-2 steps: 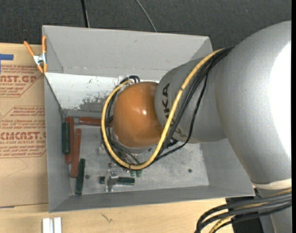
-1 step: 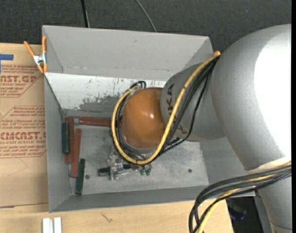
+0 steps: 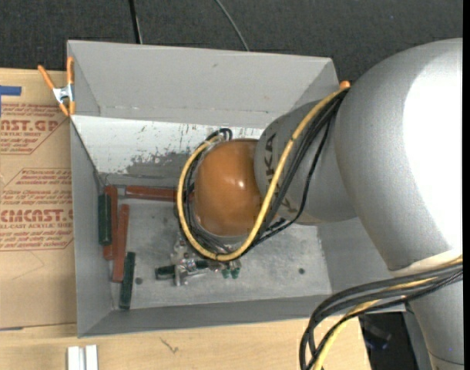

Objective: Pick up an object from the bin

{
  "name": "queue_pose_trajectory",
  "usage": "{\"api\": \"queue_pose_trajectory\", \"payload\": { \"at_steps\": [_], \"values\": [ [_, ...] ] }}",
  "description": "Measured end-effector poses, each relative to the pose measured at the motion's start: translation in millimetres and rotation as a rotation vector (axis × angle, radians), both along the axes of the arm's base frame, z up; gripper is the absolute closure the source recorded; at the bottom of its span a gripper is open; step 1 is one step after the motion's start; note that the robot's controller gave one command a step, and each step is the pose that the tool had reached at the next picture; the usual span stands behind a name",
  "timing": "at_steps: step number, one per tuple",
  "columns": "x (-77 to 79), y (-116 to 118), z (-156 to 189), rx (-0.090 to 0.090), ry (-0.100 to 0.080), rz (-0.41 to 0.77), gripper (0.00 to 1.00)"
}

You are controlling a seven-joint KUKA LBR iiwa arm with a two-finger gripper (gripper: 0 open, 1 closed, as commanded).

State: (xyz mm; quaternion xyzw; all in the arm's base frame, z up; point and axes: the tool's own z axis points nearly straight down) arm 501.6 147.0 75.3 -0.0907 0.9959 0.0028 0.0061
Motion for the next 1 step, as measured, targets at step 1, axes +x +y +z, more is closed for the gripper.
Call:
{"api": "queue_pose_trajectory", "payload": {
  "at_steps": [1],
  "values": [
    [35.0, 14.2, 148.0, -0.005, 0.006, -0.006, 1.0]
  ]
}}
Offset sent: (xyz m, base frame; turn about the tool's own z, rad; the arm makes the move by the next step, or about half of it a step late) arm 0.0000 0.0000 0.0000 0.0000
